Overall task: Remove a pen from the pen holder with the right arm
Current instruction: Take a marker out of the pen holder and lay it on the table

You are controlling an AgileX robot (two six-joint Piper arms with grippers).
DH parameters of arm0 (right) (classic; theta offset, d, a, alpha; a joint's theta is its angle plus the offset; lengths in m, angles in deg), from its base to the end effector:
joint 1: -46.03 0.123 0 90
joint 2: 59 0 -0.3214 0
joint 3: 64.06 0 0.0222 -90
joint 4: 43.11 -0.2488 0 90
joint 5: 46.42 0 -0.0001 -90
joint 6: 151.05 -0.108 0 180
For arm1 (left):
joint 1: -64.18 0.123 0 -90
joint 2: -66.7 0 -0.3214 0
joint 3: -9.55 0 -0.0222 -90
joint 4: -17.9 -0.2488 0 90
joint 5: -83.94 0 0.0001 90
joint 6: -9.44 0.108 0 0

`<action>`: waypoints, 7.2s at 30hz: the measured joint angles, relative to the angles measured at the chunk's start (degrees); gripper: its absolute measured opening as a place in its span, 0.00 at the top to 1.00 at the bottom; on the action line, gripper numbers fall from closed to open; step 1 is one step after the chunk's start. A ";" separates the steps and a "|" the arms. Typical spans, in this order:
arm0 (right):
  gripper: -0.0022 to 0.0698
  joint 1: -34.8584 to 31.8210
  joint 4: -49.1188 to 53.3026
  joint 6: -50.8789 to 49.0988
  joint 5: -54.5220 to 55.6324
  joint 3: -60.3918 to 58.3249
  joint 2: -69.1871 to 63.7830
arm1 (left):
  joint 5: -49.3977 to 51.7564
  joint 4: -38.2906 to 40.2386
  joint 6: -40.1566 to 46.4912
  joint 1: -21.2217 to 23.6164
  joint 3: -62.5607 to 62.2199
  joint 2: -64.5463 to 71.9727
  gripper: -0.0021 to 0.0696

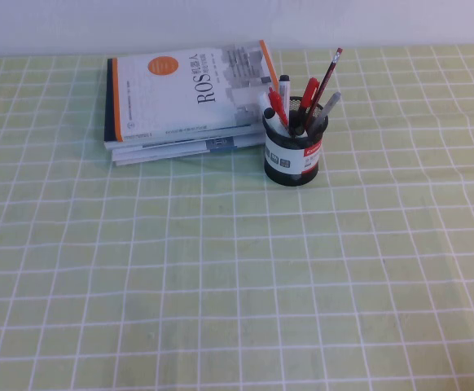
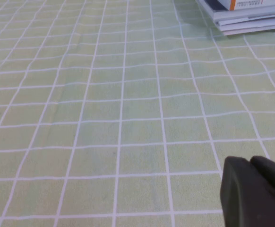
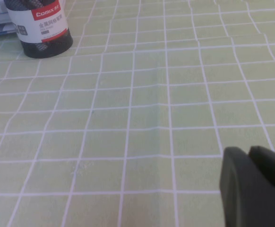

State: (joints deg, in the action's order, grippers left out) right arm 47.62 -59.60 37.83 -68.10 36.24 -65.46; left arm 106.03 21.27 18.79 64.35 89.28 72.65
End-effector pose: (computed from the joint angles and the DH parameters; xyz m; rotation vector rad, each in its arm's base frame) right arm 0.0297 0.0122 0.1664 0.0075 1.8709 0.1956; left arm 0.0296 -0.0023 0.1642 0.1145 1.8772 0.0558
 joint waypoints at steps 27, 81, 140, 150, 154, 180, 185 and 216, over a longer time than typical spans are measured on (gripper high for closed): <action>0.99 0.00 0.00 0.00 0.00 0.00 0.00 | 0.00 0.00 0.00 0.00 0.00 0.00 0.98; 0.99 0.00 -24.38 2.72 -1.03 16.76 -14.40 | 0.00 0.00 0.00 0.00 0.00 0.00 0.98; 0.34 34.49 14.11 1.46 85.20 43.28 -104.71 | 0.00 0.00 0.00 0.00 0.00 0.00 0.98; 0.37 33.53 13.74 4.26 81.95 51.34 -109.34 | 0.00 0.00 0.00 0.00 0.00 0.00 0.98; 0.37 32.71 12.38 4.74 80.23 53.26 -111.15 | 0.00 0.00 0.00 0.00 0.00 0.00 0.98; 0.42 32.11 5.22 11.90 77.57 59.70 -115.50 | 0.00 0.00 0.00 0.00 0.00 0.00 0.98; 0.43 32.11 5.10 11.90 76.98 60.87 -117.04 | 0.00 0.00 0.00 0.00 0.00 0.00 0.98; 0.46 32.11 5.10 12.12 75.02 61.18 -117.70 | 0.00 0.00 0.00 0.00 0.00 0.00 0.98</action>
State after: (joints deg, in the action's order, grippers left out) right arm 79.74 -54.50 49.95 6.92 97.43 -183.17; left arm 106.03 21.27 18.79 64.35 89.28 72.65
